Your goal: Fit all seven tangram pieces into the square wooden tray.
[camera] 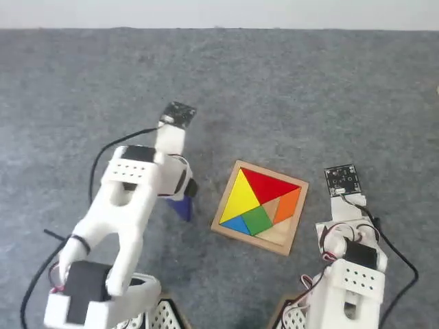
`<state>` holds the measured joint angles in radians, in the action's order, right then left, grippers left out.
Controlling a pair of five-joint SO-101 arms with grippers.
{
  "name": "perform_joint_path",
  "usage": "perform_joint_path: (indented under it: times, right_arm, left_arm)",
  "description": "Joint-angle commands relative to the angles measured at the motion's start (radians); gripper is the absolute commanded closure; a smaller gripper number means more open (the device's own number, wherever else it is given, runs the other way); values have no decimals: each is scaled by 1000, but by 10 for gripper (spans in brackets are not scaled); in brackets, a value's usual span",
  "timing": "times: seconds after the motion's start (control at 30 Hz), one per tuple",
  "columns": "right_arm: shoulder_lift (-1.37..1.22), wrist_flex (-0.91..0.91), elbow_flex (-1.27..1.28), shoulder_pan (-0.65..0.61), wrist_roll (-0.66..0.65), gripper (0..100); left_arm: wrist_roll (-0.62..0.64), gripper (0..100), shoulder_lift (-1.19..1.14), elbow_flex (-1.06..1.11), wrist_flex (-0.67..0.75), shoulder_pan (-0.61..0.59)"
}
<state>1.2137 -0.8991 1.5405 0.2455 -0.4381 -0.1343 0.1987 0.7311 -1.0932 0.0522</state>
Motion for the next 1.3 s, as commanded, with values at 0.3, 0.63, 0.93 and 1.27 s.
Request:
perform_joint_path:
  times: [0.3,0.63,0.93,1.27]
  right_arm:
    - [18,19,-11,-8,6,656]
    - [18,19,-11,-8,6,656]
    - [18,19,-11,-8,6,656]
    - [18,19,-11,-8,6,656]
  left_arm:
    - [161,885,32,-62,64,-37]
    - [275,884,-6,-31,6,26]
    - [184,771,-98,-19,9,-63]
    - [66,758,-253,-27,40,-60]
